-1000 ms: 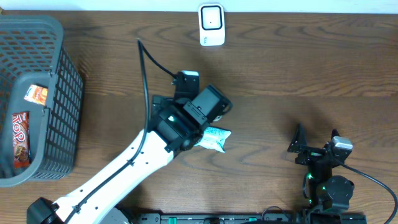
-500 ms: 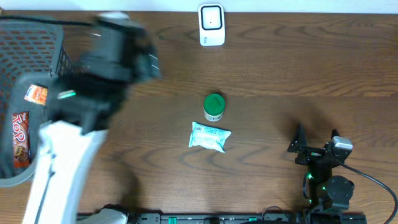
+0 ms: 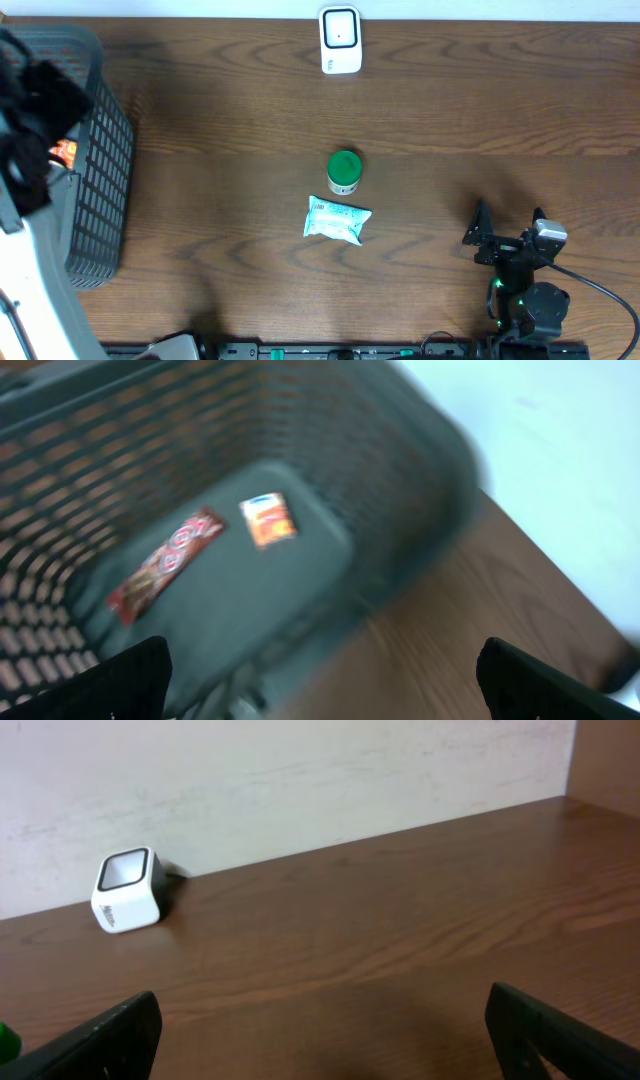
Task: Scan the item barcode
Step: 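Move the left gripper into the basket and grasp the orange Kleenex pack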
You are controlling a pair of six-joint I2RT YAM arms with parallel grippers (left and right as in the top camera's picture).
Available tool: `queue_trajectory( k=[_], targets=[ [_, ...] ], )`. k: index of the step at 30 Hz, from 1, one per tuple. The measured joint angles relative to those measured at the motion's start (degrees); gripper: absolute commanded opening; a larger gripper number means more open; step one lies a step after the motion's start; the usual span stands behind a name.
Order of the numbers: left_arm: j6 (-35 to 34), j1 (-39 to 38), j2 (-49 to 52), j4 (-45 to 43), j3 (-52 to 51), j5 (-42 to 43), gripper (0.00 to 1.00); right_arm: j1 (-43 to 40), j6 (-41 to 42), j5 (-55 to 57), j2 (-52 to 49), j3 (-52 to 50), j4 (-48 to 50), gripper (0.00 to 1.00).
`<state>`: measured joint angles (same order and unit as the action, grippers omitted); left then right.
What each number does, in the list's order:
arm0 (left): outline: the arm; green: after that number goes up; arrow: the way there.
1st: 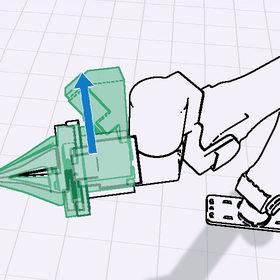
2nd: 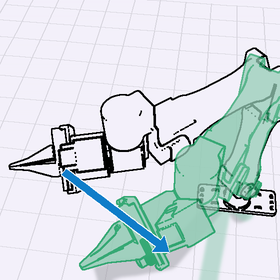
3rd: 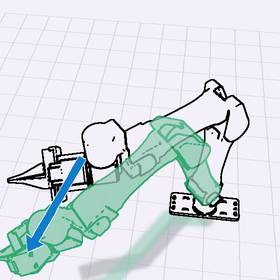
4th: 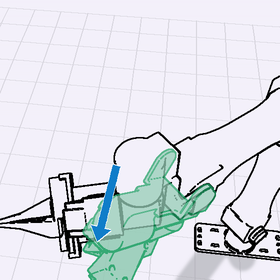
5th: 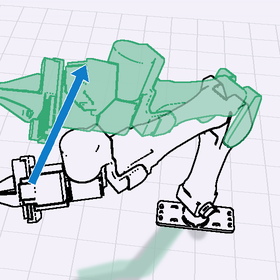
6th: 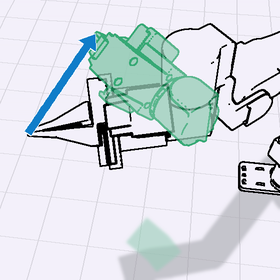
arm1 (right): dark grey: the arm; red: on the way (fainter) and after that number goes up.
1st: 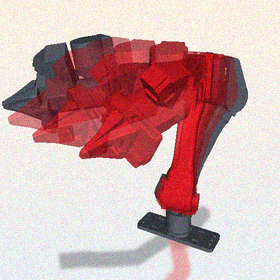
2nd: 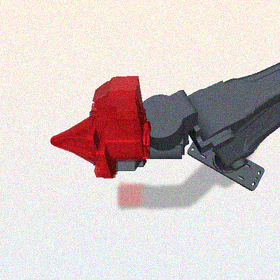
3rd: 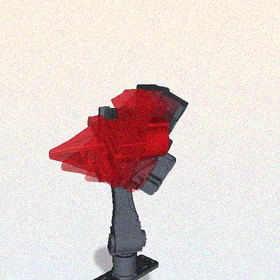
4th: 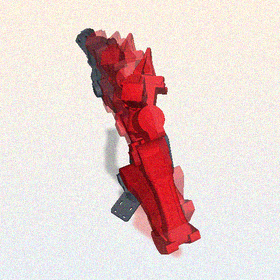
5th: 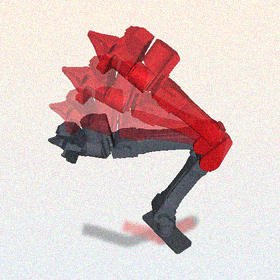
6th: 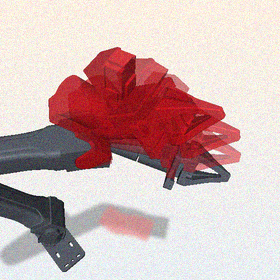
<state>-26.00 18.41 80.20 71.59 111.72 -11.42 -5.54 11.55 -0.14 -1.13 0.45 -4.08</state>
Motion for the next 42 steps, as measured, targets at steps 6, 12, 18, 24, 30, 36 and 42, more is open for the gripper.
queue_trajectory(
  k=[6, 12, 18, 24, 30, 36, 42],
  targets=[
    [-3.0, 7.4, 2.4, -0.8, -0.2, -0.7, 0.98, 0.0, 0.0, 0.0, 0.0, 0.0, 0.0, 0.99],
    [-4.0, 9.8, 8.6, -2.4, -0.2, -2.5, 0.98, 0.0, 0.0, 0.0, 0.0, 0.0, 0.0, 0.99],
    [-4.2, 10.1, 21.5, -4.9, -0.7, -2.7, 0.98, 0.0, 0.0, 0.0, 0.0, 0.0, 0.0, 0.99],
    [-4.3, 10.1, 30.9, -8.3, -0.9, -2.7, 0.98, 0.0, 0.0, 0.0, 0.0, 0.0, 0.0, 0.99],
    [-4.5, 10.1, 36.4, -12.5, -0.9, -2.7, 0.98, 0.0, 0.0, 0.0, 0.0, 0.0, 0.0, 0.99],
    [-7.1, 10.1, 41.0, -13.8, -0.9, -2.7, 0.98, 0.0, 0.0, 0.0, 0.0, 0.0, 0.0, 0.99],
    [-9.5, 10.1, 45.7, -15.2, -0.9, -2.7, 0.98, 0.0, 0.0, 0.0, 0.0, 0.0, 0.0, 0.99]
  ],
)
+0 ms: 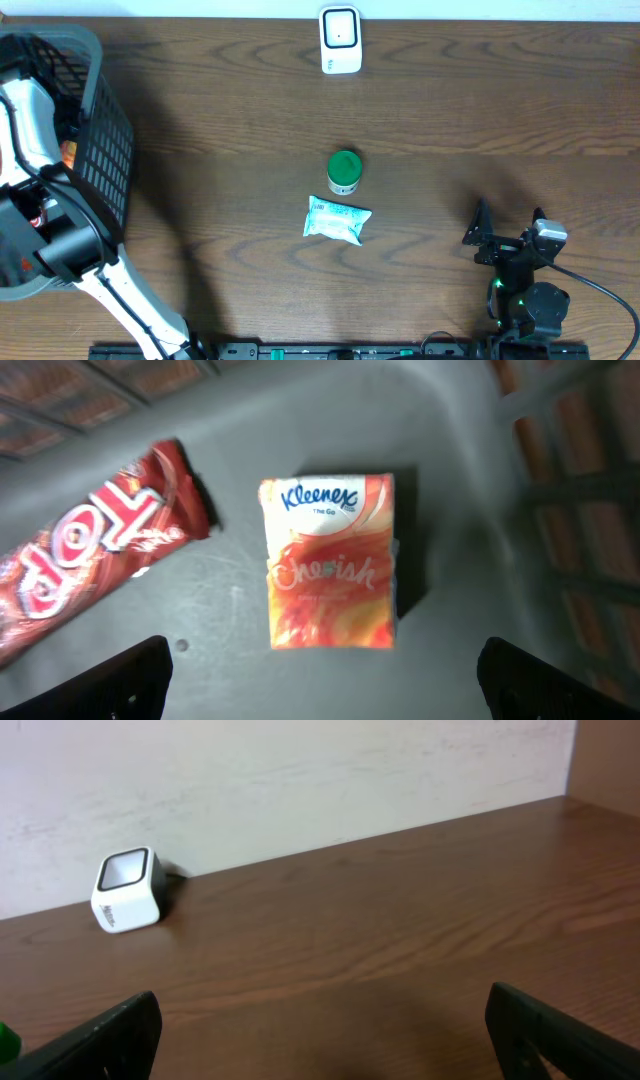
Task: Scan the item barcode
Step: 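Move the left gripper into the basket and grasp the orange Kleenex pack, then lift the Kleenex pack out of the basket toward the scanner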
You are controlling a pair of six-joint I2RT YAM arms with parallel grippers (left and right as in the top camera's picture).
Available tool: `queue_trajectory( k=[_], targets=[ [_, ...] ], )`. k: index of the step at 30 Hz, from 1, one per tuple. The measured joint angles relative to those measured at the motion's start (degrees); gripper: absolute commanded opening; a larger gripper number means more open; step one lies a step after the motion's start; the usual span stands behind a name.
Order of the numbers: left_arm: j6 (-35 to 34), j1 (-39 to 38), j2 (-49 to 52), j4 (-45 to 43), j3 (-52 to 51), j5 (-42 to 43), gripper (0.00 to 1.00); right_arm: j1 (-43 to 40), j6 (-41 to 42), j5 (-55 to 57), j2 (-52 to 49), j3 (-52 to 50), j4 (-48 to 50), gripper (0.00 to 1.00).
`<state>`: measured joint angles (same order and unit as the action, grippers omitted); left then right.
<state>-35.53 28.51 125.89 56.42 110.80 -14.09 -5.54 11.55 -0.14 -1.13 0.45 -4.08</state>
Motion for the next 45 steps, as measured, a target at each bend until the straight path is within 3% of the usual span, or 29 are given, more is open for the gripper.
queue_trajectory(
  k=[12, 41, 43, 45],
  targets=[
    [-1.1, 1.3, 2.3, -0.8, -1.2, 0.0, 0.98, 0.0, 0.0, 0.0, 0.0, 0.0, 0.0, 0.99],
    [-2.2, 1.8, 1.8, -15.3, -11.3, 0.2, 0.99, 0.0, 0.0, 0.0, 0.0, 0.0, 0.0, 0.99],
    [-2.3, 1.8, 1.7, -15.4, -11.4, 0.2, 0.86, 0.0, 0.0, 0.0, 0.0, 0.0, 0.0, 0.99],
    [-1.8, 1.8, 1.7, -15.6, -11.5, 0.3, 0.82, 0.0, 0.0, 0.0, 0.0, 0.0, 0.0, 0.99]
  ],
)
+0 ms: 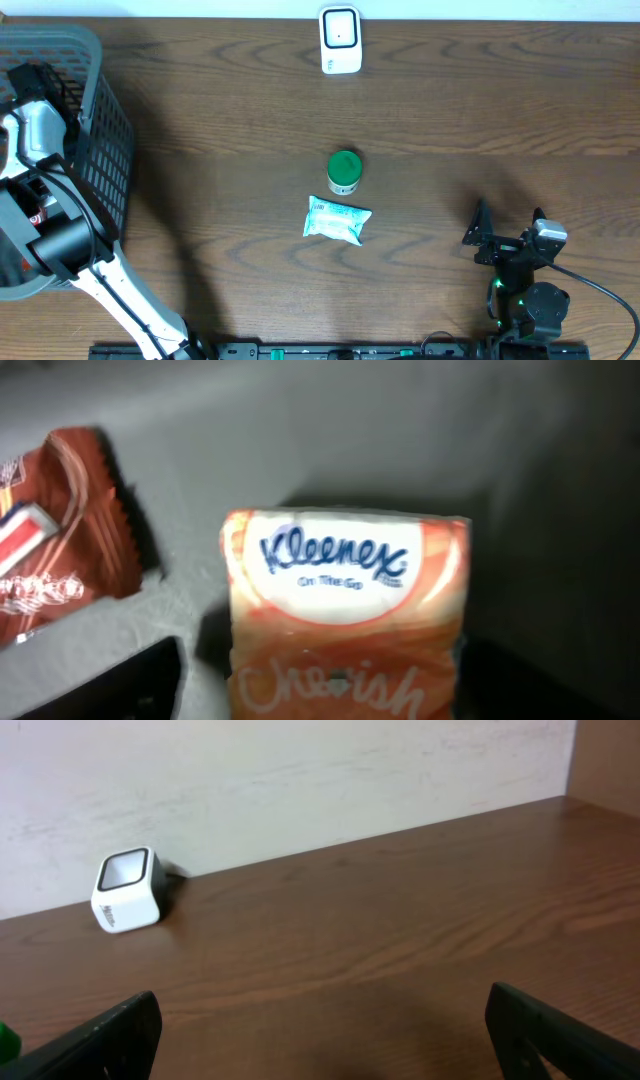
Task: Scan the item barcode
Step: 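Lift the Kleenex pack out of the basket toward the scanner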
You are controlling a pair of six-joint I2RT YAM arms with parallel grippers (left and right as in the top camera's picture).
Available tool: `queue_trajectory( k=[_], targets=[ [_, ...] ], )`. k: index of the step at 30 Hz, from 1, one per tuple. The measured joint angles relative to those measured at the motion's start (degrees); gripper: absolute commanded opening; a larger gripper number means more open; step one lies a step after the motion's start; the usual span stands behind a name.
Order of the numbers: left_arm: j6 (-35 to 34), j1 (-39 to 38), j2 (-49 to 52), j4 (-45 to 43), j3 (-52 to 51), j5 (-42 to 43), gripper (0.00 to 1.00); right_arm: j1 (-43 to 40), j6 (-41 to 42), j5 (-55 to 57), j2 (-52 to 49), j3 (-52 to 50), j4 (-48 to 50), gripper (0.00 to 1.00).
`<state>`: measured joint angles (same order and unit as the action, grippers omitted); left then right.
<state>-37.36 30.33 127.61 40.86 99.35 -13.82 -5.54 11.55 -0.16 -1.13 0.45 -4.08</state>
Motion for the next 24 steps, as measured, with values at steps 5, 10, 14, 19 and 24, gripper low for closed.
queue_trajectory(
  k=[5, 10, 14, 19, 24],
  targets=[
    [1.9, 0.0, -0.1, 0.7, 0.0, 0.0, 0.73, 0.0, 0.0, 0.0, 0.0, 0.0, 0.0, 0.99],
    [3.1, 0.4, -1.2, 3.0, -0.7, 0.0, 0.61, 0.0, 0.0, 0.0, 0.0, 0.0, 0.0, 0.99],
    [3.4, 2.0, -3.2, 4.3, -2.0, 0.2, 0.60, 0.0, 0.0, 0.0, 0.0, 0.0, 0.0, 0.99],
    [3.8, 4.7, -10.0, 6.3, -2.4, 0.2, 0.59, 0.0, 0.0, 0.0, 0.0, 0.0, 0.0, 0.99],
    [3.8, 6.3, -20.4, 8.0, -2.4, 0.2, 0.59, 0.0, 0.0, 0.0, 0.0, 0.0, 0.0, 0.99]
  ],
)
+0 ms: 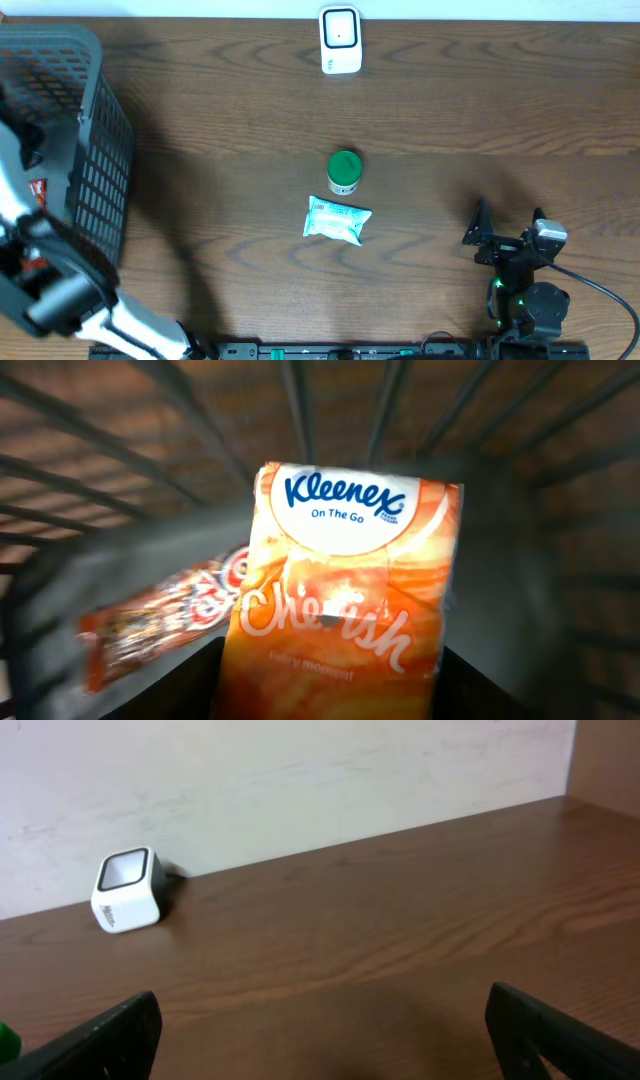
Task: Scan the item barcode
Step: 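Lift the Kleenex pack out of the basket toward the scanner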
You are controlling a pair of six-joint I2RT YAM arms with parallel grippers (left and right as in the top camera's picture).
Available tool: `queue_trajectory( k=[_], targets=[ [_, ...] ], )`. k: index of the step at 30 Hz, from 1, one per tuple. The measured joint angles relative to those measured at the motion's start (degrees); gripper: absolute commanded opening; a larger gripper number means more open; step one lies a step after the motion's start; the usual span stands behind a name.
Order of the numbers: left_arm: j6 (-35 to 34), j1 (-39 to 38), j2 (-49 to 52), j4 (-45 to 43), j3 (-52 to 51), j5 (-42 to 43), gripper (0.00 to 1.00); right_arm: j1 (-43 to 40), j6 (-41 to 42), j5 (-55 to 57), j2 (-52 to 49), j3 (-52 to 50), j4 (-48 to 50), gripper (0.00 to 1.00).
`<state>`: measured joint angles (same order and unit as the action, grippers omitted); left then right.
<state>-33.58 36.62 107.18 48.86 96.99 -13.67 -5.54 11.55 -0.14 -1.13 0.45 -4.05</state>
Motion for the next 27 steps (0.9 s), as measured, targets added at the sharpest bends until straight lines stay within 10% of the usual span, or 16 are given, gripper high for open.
queue_trajectory(
  k=[13, 27],
  targets=[
    [-0.5, -5.0, -23.1, 5.2, 0.0, 16.8, 0.58, 0.0, 0.0, 0.0, 0.0, 0.0, 0.0, 0.99],
    [-4.8, -42.5, -27.8, 13.9, -0.2, 13.0, 0.58, 0.0, 0.0, 0.0, 0.0, 0.0, 0.0, 0.99]
  ],
)
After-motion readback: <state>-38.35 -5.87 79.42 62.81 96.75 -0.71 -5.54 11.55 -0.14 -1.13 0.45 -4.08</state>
